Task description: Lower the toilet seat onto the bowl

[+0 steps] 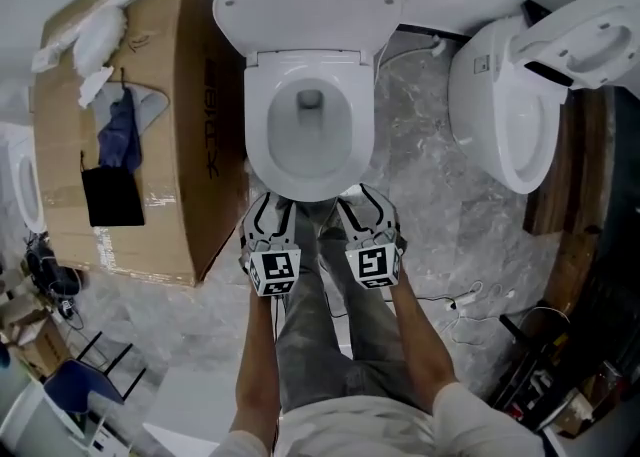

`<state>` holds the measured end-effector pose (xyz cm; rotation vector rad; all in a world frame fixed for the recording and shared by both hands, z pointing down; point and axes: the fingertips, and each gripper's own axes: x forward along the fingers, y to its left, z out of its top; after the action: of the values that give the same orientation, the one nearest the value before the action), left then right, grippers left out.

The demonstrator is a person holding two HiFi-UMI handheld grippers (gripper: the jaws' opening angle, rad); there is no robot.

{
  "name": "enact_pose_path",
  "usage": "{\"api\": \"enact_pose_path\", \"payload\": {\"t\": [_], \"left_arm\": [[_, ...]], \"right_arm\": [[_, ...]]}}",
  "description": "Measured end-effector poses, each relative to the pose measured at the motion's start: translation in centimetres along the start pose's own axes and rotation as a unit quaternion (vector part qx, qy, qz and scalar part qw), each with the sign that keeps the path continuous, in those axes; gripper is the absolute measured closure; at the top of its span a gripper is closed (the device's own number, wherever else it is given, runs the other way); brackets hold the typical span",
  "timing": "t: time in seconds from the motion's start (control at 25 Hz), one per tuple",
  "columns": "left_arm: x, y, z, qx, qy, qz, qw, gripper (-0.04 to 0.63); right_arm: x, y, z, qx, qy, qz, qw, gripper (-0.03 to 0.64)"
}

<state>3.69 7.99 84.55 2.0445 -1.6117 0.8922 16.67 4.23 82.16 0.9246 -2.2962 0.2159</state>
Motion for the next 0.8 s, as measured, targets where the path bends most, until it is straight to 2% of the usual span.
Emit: {"api": "enact_pose_path", "payload": {"t": [0.32,0.52,0.8], "left_arm": [[-6.6,-0.1,8.1,-0.001,-0.048,0.016,0.9987,0.382],[-10.5,-0.2,13.8,0.004,-0.084,0.018,0.9963,0.408],[-15.6,0.3,20.1,-0.010,-0.144,0.009,0.9895,0.420]], "right_arm": [[-6.8,-3.0,5.7,0.027,-0.018,-0.043,0.999,0.407],[-11.4,-4.9,10.5,0.072,-0.050,-0.076,0.993,0.423],[-15.5,-4.3,16.6,0.066,-0.084,-0.095,0.990,0.423]]}}
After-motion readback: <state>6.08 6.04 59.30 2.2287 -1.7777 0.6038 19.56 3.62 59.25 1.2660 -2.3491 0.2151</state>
